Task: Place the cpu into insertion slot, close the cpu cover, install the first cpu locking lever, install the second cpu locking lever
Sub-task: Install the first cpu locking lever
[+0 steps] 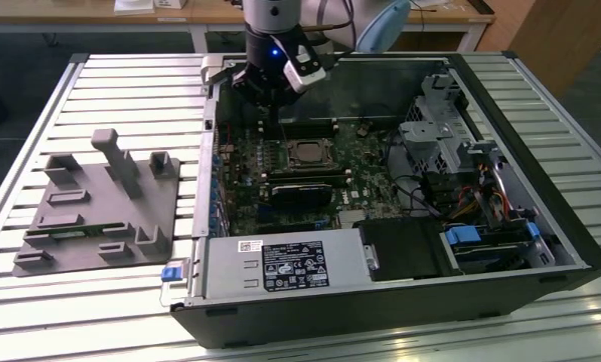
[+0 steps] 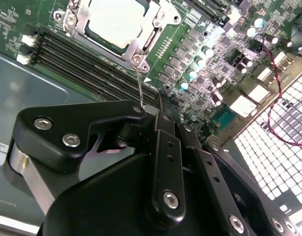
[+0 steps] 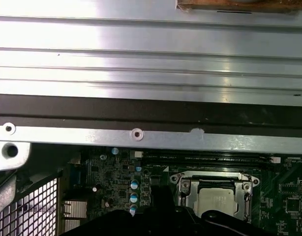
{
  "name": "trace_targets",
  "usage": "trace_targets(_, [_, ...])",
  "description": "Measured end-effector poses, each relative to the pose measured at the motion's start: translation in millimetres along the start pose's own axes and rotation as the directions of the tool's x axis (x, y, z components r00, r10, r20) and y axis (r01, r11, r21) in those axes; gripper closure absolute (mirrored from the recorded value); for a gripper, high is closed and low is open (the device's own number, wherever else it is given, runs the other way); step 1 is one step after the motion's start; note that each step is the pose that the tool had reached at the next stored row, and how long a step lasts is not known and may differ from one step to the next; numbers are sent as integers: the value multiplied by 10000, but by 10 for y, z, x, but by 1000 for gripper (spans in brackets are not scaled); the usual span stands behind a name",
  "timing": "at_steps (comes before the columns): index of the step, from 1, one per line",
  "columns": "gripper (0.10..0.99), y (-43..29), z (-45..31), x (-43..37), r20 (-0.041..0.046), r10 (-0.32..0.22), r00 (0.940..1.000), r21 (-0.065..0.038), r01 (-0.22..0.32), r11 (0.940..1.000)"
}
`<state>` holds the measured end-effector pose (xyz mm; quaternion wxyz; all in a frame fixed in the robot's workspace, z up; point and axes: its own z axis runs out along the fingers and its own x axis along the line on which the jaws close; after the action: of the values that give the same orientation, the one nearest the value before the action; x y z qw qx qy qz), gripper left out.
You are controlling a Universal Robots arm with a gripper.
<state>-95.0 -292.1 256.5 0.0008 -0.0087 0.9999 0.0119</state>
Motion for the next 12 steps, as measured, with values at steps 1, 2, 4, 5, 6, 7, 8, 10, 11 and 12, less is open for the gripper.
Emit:
trace_targets(1, [980, 0, 0, -2, 0, 0, 10000, -1, 0, 10000])
trace_targets(2, [980, 0, 0, -2, 1, 1, 10000, -1, -1, 10000])
trace_targets(4, [980, 0, 1, -3, 1, 1, 10000, -1, -1, 10000])
trace_targets(5, [980, 0, 0, -4, 0, 0, 10000, -1, 0, 10000])
trace_targets(6, [980, 0, 0, -5, 1, 0, 10000, -1, 0, 10000])
trace_targets(7, [980, 0, 0, -8, 0, -1, 10000, 0, 1, 10000])
trace_targets(8, [980, 0, 0, -11, 0, -1, 10000, 0, 1, 10000])
trace_targets(10, [980, 0, 0, -17, 0, 0, 10000, -1, 0, 10000])
trace_targets(11, [980, 0, 0, -19, 0, 0, 10000, -1, 0, 10000])
trace_targets(12, [980, 0, 0, -21, 1, 1, 10000, -1, -1, 10000])
